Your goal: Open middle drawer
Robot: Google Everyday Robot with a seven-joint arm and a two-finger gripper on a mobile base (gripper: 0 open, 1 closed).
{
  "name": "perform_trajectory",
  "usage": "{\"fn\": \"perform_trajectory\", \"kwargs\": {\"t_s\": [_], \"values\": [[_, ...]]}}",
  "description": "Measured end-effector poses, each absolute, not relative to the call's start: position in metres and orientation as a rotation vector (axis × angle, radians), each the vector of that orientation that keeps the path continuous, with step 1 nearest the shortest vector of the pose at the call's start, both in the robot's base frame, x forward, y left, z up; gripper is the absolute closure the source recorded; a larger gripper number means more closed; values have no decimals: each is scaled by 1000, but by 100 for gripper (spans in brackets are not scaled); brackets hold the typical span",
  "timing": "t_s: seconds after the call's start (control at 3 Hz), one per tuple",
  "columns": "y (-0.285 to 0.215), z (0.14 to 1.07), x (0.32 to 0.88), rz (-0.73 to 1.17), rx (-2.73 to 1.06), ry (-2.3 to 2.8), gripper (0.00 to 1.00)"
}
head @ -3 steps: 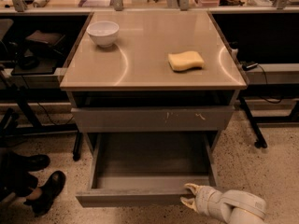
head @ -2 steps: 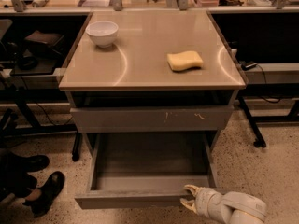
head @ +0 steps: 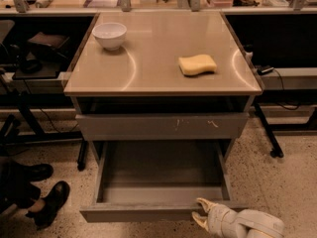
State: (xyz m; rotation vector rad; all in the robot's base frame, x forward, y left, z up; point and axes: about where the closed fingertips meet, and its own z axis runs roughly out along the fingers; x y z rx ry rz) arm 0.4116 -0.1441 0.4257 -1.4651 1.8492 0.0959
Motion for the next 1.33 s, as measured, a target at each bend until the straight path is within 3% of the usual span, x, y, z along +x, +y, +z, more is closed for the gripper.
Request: {"fn": "perform_trajectory", "kwargs": {"t_s": [1.0, 1.33], "values": [[-144, 426, 412, 96, -1465, 1849, 11], [-144, 426, 412, 96, -1465, 1849, 0]]}}
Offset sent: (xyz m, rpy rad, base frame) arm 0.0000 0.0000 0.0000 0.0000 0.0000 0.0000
